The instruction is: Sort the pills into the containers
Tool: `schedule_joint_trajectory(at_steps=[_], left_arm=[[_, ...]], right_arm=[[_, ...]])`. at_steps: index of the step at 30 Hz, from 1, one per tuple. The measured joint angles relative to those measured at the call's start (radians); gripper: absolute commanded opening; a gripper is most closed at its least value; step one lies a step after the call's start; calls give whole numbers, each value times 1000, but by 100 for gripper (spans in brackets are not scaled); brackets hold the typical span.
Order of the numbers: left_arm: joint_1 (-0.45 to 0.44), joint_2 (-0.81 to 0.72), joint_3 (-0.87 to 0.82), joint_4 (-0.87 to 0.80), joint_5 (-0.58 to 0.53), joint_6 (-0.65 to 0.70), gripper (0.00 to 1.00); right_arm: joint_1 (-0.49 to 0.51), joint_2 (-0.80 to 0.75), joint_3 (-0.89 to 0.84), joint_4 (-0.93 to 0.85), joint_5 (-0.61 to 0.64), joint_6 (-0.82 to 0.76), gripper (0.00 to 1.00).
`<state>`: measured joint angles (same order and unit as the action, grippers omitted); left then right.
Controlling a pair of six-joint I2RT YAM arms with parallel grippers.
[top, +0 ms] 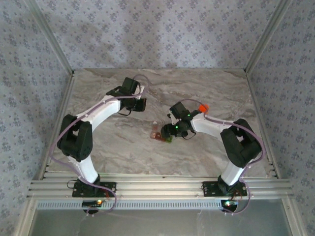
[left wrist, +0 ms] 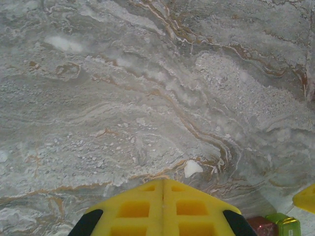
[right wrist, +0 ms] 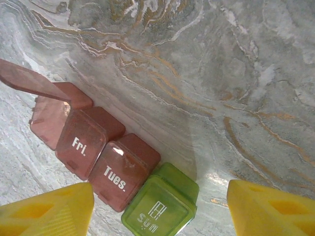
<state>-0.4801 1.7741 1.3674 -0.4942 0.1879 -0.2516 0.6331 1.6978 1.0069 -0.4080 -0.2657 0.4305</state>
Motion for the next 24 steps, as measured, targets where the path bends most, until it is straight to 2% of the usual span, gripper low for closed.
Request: schedule_joint_trajectory(at_steps=[24], left_arm=[[-86,135,120,-66,52,8,0]], right_arm=[[6,31,0,-12,19,2,69]])
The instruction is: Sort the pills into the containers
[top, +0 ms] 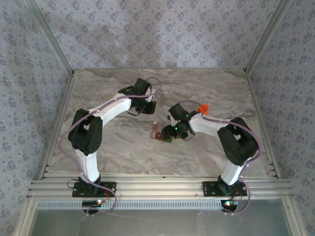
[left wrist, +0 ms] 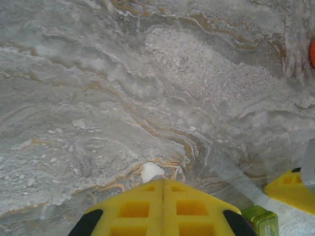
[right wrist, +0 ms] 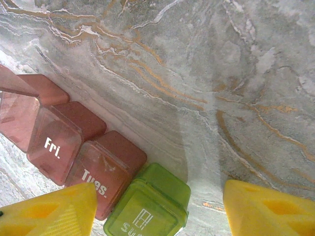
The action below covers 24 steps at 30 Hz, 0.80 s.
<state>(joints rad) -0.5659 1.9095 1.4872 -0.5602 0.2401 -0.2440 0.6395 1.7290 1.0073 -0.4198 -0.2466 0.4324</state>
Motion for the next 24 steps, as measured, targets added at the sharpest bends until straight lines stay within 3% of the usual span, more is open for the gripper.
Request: schedule_joint_trajectory(at_steps=[24], left_arm=[[-44,43,6,-72,65,20,0]], right_arm=[[0,9,9,-3,-1,29,67]])
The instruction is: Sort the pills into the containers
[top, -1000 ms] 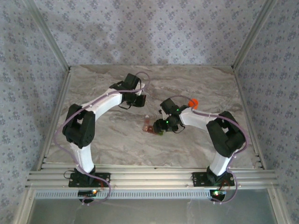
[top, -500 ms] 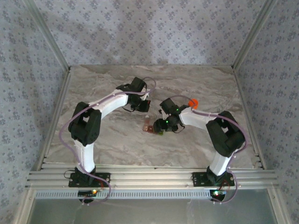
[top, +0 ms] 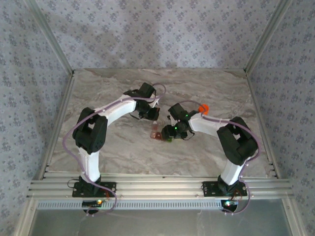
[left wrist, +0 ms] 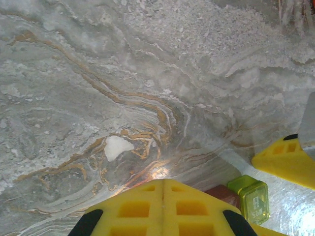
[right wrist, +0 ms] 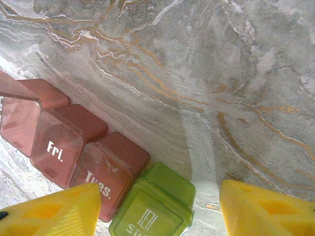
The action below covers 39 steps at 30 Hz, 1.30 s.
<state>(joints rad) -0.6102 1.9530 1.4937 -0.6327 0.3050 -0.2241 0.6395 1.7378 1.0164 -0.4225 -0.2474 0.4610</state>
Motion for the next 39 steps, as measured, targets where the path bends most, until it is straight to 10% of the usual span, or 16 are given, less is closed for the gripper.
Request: schedule_joint_trajectory(at_steps=[39], left_arm=[[-34,-87,-185,-21,81,13,0]], right_arm=[[0,8,4,0,-9,22,64]])
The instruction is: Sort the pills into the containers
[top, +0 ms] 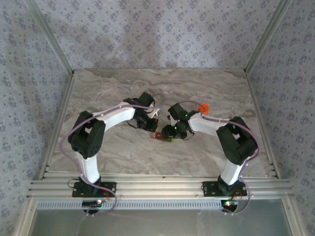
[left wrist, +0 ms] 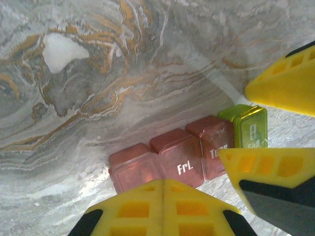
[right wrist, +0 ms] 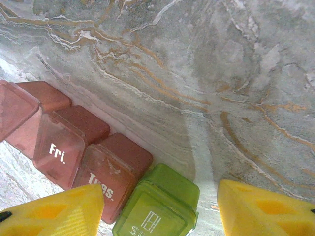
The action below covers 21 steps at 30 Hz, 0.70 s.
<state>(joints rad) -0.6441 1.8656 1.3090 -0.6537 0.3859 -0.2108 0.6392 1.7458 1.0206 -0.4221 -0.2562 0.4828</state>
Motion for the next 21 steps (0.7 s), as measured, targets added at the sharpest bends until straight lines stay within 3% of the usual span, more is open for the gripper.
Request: schedule_joint_trajectory(at_steps=[21], left_arm=[[-11,-33,-91,29,23,-20,0]], right_arm=[[-13,25,31,-26,-23,1,64]])
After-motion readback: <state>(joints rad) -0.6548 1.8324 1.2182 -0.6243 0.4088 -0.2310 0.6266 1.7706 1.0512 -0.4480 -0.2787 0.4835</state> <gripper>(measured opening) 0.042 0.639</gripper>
